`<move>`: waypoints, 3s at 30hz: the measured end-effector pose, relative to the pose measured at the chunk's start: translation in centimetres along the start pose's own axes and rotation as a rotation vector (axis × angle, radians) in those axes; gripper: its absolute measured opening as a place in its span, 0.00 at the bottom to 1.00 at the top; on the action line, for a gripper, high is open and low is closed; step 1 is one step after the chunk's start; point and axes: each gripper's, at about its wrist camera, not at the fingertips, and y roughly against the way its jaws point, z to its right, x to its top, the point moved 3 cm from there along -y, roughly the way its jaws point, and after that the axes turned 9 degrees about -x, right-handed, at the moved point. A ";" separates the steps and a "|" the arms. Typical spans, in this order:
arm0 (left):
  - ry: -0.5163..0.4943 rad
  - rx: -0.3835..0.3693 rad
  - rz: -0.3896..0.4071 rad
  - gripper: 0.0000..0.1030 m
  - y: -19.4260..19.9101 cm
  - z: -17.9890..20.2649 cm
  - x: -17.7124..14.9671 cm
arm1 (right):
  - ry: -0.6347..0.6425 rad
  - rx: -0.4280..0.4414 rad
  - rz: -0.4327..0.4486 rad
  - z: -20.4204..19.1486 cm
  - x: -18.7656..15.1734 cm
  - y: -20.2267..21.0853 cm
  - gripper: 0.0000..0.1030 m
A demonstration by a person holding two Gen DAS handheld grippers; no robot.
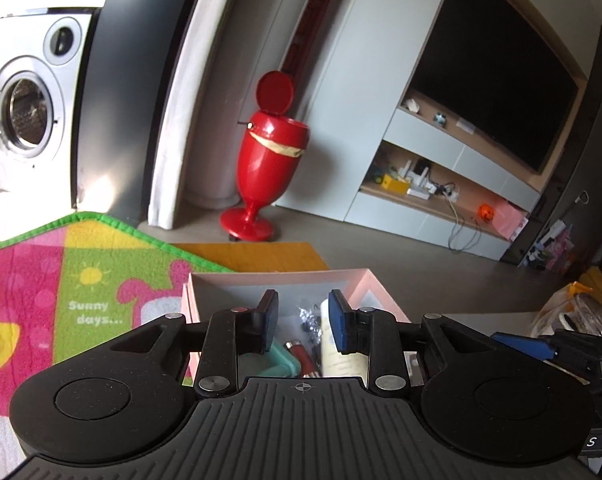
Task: Organize rigid objects
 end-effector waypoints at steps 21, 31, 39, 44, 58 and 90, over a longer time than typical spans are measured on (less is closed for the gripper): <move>-0.096 0.361 -0.096 0.31 9.5 1.4 -17.2 | 0.075 -0.099 -0.170 -6.3 -11.5 0.4 0.76; -0.080 0.339 -0.065 0.53 8.6 3.0 -17.4 | -0.057 -0.136 -0.177 -4.6 -12.0 -1.0 1.00; -0.079 0.388 -0.043 0.55 7.6 3.6 -17.3 | -0.044 -0.129 -0.110 -4.6 -12.2 -1.2 1.00; -0.100 0.404 -0.054 0.59 7.1 4.0 -17.3 | -0.056 -0.114 -0.103 -4.8 -12.2 -1.5 1.00; -0.094 0.400 -0.052 0.59 7.2 3.9 -17.3 | -0.051 -0.114 -0.096 -5.1 -12.2 -1.4 1.00; -0.105 0.411 -0.057 0.60 7.1 4.0 -17.3 | -0.053 -0.114 -0.096 -5.5 -12.2 -1.3 1.00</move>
